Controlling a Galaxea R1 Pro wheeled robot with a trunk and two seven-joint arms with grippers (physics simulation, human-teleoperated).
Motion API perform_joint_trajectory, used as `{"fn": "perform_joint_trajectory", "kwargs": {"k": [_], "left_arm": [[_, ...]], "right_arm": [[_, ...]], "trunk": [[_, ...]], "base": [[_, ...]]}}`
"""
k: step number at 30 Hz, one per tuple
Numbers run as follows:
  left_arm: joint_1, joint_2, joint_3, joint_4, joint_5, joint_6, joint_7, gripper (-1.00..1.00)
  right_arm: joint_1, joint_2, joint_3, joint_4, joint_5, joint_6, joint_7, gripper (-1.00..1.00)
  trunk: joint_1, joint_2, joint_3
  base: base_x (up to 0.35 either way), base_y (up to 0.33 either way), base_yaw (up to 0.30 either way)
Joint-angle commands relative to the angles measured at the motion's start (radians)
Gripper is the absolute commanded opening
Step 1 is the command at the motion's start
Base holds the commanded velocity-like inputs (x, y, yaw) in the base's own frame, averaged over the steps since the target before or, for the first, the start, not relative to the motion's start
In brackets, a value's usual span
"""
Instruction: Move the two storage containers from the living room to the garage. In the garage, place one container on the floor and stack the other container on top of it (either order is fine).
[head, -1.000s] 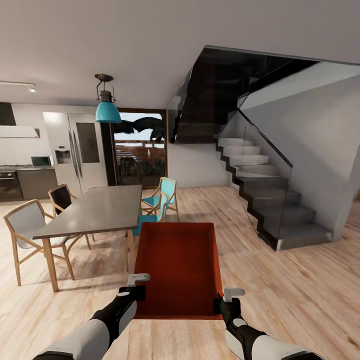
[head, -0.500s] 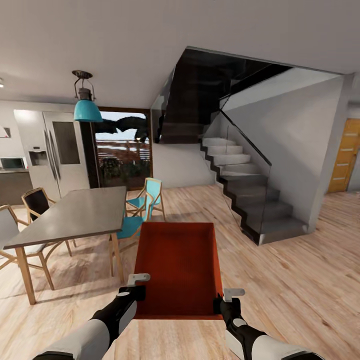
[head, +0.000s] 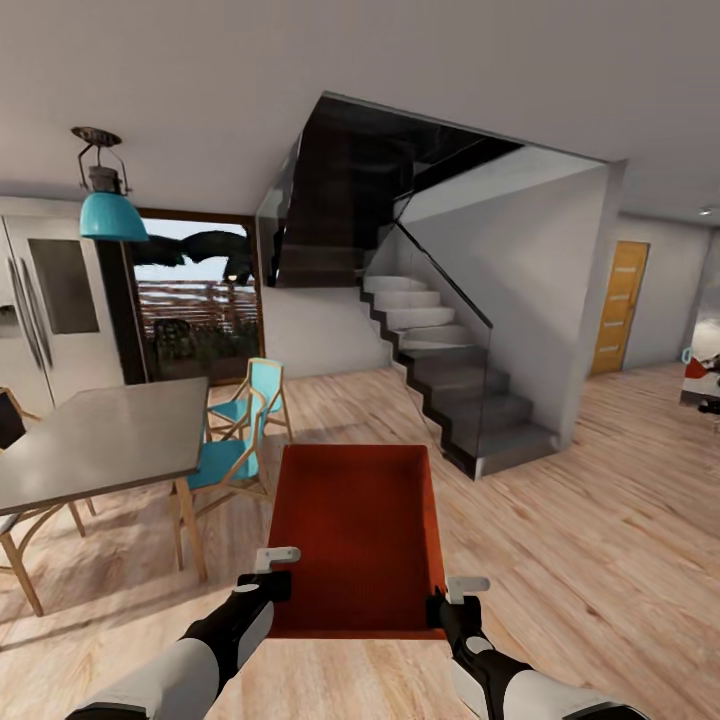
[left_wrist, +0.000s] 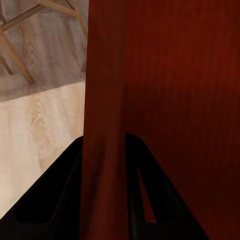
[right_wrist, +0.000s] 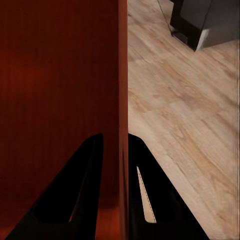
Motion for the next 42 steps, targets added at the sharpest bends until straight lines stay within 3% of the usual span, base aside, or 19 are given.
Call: {"fn": "perform_joint_trajectory", "kwargs": {"k": [1, 42], "left_arm": [[-0.001, 0.001, 0.063, -0.005, 0.013, 0.007, 0.011, -1.0], [-0.001, 0.001, 0.063, -0.007, 0.013, 0.008, 0.01, -1.0]], "right_arm": [[0.0, -0.005, -0.034, 0.001, -0.034, -0.008, -0.007, -1.0], [0.0, -0.006, -0.034, 0.001, -0.034, -0.007, -0.007, -1.0]], "trunk": [[0.0, -0.001, -0.002], [0.0, -0.001, -0.002]], "base": [[0.0, 0.0, -0.281], [0.0, 0.0, -0.28]]}}
